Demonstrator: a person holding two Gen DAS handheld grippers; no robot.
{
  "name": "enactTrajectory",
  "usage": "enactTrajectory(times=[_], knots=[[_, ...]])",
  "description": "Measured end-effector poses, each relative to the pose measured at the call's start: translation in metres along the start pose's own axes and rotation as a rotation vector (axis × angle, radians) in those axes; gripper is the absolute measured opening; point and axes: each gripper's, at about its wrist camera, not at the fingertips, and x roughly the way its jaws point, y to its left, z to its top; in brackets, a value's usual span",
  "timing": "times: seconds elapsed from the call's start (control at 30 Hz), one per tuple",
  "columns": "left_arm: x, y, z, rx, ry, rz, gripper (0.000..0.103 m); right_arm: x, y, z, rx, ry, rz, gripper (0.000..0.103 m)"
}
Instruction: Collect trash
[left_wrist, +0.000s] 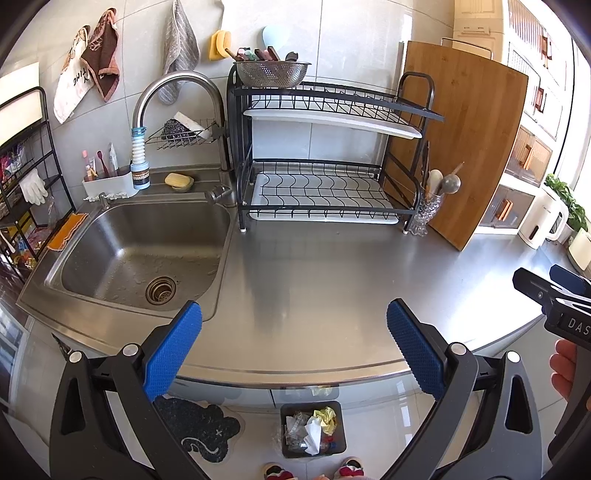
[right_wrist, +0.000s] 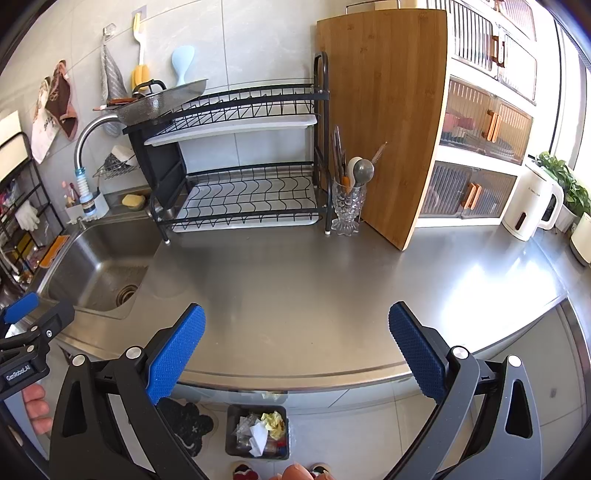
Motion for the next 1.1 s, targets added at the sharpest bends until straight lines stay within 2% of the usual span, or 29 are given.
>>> enactTrajectory(times=[1.1], knots=[[0.0038, -0.0004, 0.0087, -0.003, -0.010, 0.017, 0.095, 0.0029, -0.0011, 0.0039, 0.003, -0.002, 0.003, 0.100]])
